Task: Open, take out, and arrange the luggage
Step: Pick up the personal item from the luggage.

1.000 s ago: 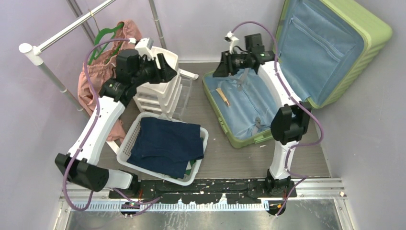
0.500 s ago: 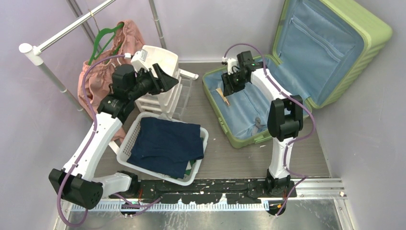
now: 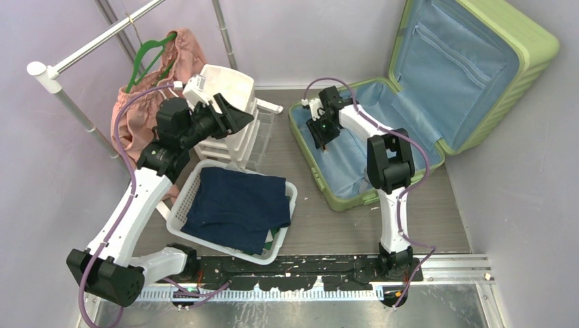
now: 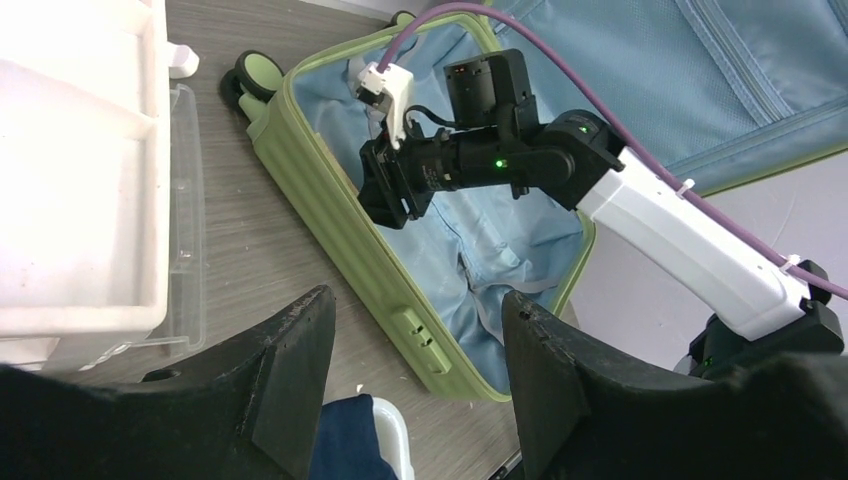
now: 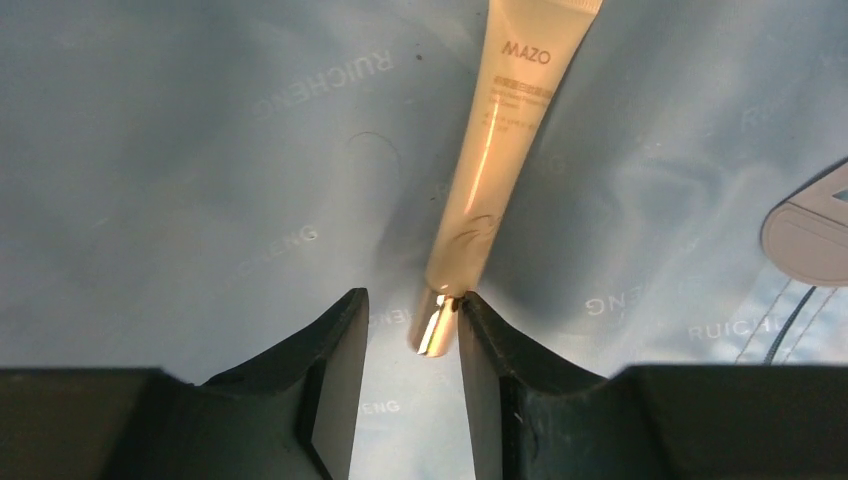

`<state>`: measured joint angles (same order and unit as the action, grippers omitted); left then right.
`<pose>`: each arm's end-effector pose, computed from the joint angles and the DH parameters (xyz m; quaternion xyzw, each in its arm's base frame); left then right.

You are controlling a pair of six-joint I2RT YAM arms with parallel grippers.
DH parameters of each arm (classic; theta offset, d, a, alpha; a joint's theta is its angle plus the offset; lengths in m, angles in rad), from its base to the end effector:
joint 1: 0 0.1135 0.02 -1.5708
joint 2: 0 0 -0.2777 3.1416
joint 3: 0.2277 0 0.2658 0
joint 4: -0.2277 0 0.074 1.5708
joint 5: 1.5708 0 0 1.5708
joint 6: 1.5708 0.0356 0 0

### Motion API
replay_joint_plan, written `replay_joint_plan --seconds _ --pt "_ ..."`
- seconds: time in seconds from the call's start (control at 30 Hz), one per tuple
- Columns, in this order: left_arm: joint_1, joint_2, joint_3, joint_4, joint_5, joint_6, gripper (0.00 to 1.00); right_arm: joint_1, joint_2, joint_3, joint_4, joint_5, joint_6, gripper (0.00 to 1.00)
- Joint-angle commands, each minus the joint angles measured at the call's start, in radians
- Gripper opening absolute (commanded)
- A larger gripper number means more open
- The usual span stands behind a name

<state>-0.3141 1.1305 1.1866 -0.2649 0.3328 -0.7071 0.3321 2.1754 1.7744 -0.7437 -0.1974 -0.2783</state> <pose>0.2457 -0.0920 0.4168 -0.0473 0.7718 -0.4157 0.4788 0.4559 0.1646 0.1970 -0.3121 0.9214 0.1019 0.2077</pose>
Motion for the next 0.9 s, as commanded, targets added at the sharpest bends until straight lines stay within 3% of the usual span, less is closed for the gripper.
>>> replay_joint_plan --seconds 0.0,0.3,0.43,0.6,0.87 --pt "0.004 -0.03 0.0 0.077 0.004 -0.019 0.62 0.004 0.019 0.041 0.05 0.071 -0.017 0.43" --pt "0.004 -0.017 -0.036 0.177 0.027 -0.088 0.62 0.004 0.044 0.012 0.064 0.084 -0.017 0.37" --pt "0.004 -0.012 -0.054 0.225 0.038 -0.131 0.61 -0.007 -0.007 -0.022 0.086 0.056 0.006 0.29" --pt "0.004 0.017 -0.063 0.306 0.078 -0.208 0.59 -0.061 -0.089 -0.035 0.073 -0.08 0.064 0.16" --pt "-0.051 0.082 -0.034 0.404 0.096 -0.258 0.54 -0.198 -0.247 -0.076 0.04 -0.411 0.139 0.09"
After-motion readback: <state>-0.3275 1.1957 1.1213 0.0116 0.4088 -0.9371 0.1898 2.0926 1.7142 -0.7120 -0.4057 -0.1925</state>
